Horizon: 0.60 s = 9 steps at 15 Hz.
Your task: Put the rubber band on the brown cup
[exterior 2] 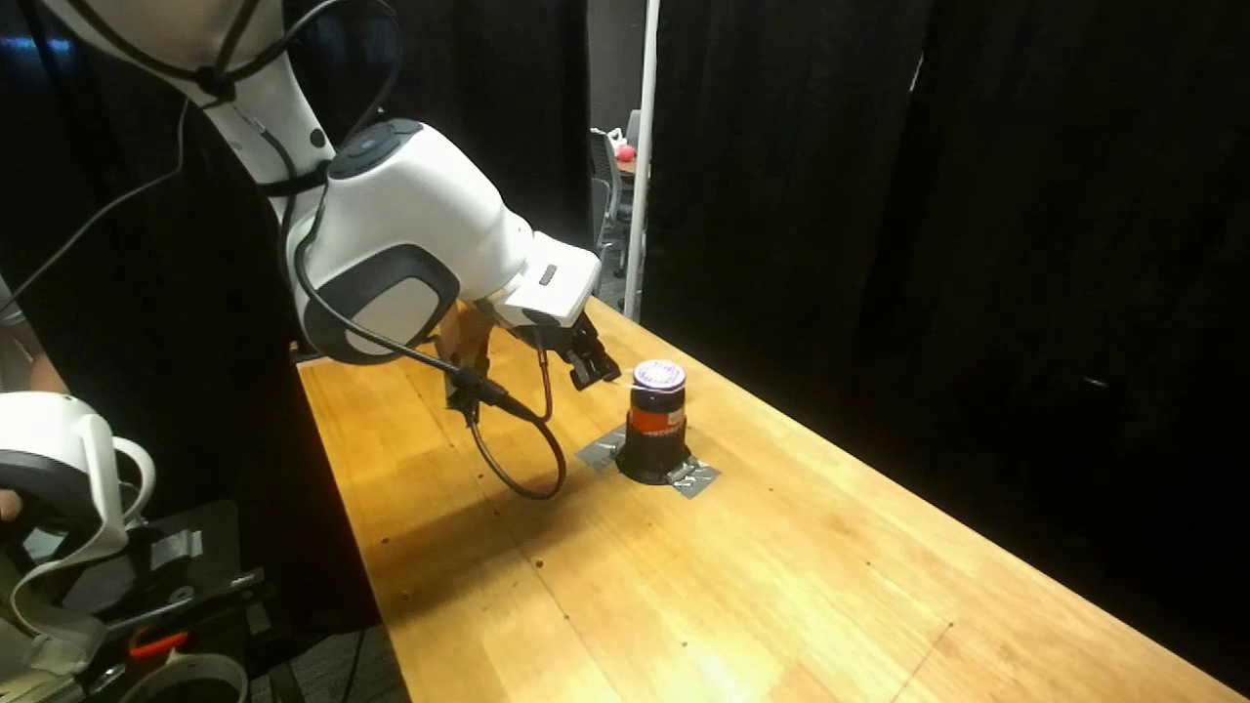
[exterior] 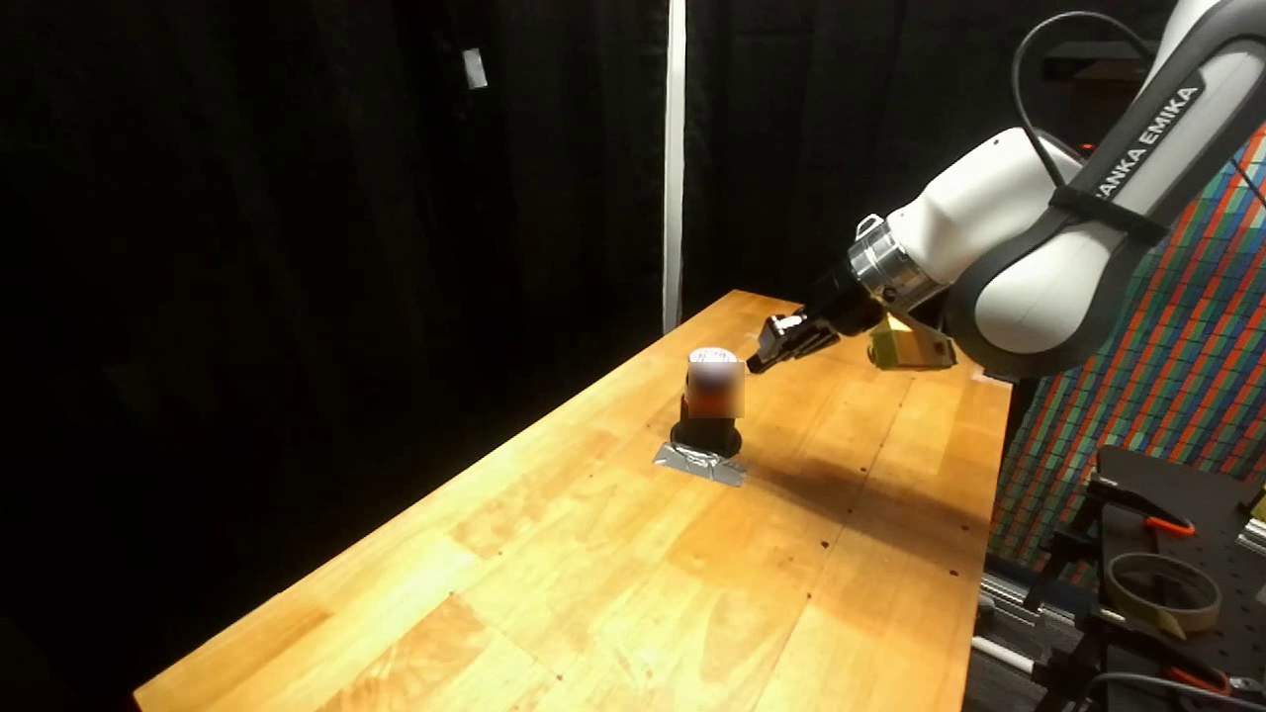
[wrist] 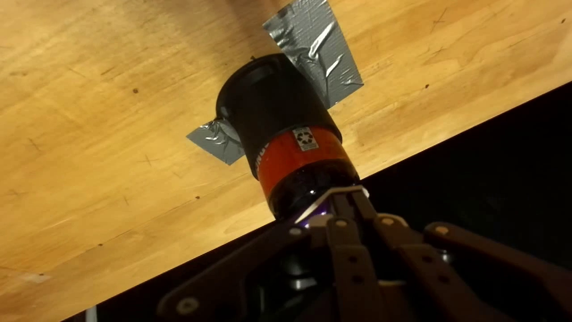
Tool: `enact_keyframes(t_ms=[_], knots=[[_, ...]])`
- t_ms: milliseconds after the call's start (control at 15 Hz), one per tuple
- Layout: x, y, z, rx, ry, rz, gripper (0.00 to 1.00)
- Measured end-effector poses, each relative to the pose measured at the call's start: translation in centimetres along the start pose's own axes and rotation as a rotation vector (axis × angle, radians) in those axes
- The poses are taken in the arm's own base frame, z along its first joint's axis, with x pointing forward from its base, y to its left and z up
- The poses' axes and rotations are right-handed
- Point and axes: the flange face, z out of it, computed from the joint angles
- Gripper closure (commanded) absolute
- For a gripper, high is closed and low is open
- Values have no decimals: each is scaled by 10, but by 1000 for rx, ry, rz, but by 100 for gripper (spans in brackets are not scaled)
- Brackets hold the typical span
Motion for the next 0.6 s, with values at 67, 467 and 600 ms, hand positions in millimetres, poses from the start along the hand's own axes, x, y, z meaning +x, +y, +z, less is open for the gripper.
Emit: enact_keyframes(t_ms=[67, 467, 600], knots=[[-1, 2, 2, -1, 9, 2, 92], [-6, 8, 7, 4, 49, 6, 84], [-9, 10, 10, -2, 34, 6, 67]])
